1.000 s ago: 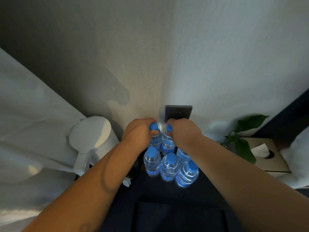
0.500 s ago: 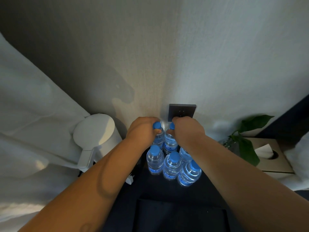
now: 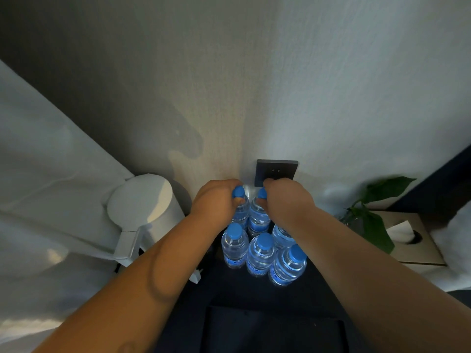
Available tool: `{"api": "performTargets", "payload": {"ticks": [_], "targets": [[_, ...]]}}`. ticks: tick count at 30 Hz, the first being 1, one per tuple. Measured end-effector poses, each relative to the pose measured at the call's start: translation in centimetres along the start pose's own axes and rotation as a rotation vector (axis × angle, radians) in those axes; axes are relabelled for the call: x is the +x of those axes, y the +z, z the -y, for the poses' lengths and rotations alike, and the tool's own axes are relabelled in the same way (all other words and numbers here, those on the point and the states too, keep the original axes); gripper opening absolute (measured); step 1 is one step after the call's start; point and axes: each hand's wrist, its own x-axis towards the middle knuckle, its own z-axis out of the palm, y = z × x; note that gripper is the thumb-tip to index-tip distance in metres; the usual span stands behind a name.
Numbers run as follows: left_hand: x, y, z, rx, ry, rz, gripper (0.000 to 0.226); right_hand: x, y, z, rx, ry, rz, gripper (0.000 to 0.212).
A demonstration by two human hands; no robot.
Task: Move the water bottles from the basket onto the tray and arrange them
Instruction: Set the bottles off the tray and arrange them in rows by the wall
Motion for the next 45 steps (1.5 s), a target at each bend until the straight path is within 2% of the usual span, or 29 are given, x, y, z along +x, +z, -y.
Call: {"api": "performTargets", "payload": {"ticks": [5,11,25,34,45], "targets": [[-0.1,0.0,-0.1,0.01,0.01,0.018,0.013,-0.1,0.6,-0.1,-0.006,0.061,-0.023,0.048],[0.3,-0.2,-0.4,-0.011,-0.022,0.0,0.015,-0.5,0.4,-0.3,-0.001,0.005,-0.062,0.036],[0.1,0.0,-0.3,-0.041,-0.047,-0.02,0.02,0.2,0.0,0.0,0.041,0.068,0.056,0.037],[0.2,0.6,-0.2,-0.044,-0.034,-0.063,0.027,0.1,0.5,-0.5,0.061,0.058,0.01,0.036],[-0.1,0.7,0.0,-0.044,-0.032,-0.078,0.019,-0.2,0.6,-0.7,0.056,0.028,-0.016,0.037]]}}
